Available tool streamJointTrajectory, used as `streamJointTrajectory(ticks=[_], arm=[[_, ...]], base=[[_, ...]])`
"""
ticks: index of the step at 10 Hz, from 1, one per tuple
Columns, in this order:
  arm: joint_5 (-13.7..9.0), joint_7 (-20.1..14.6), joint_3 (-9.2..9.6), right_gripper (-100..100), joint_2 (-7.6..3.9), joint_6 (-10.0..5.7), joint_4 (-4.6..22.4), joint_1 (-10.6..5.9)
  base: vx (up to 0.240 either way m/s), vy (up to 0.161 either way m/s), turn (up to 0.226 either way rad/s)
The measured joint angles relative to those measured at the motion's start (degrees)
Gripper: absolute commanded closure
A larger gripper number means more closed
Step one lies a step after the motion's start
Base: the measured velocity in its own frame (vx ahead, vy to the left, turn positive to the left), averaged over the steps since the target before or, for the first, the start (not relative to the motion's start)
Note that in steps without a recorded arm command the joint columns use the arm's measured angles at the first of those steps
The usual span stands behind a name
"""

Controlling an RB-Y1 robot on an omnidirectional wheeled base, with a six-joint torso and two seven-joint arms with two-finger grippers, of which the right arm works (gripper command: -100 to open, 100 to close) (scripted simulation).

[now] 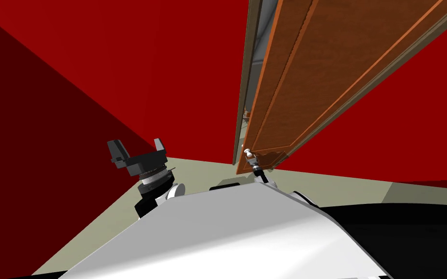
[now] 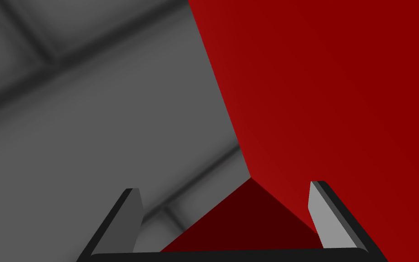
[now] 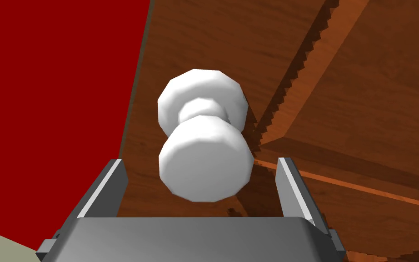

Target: Pull the door open

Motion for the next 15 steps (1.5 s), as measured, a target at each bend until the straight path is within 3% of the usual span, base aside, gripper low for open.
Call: streamJointTrajectory(ticks=[11,13,15], arm=[[-3.66,-15.43,2.80,-100,0.27,1.12,-3.15,0.87],[-3.92,-16.55,2.97,-100,0.29,1.34,-3.65,1.07],[-5.29,-15.28,1.91,-100,0.67,1.43,-3.78,1.23]], base=[[-0.070,-0.012,0.009],[-0.020,-0.016,0.091],[0.001,-0.064,0.366]])
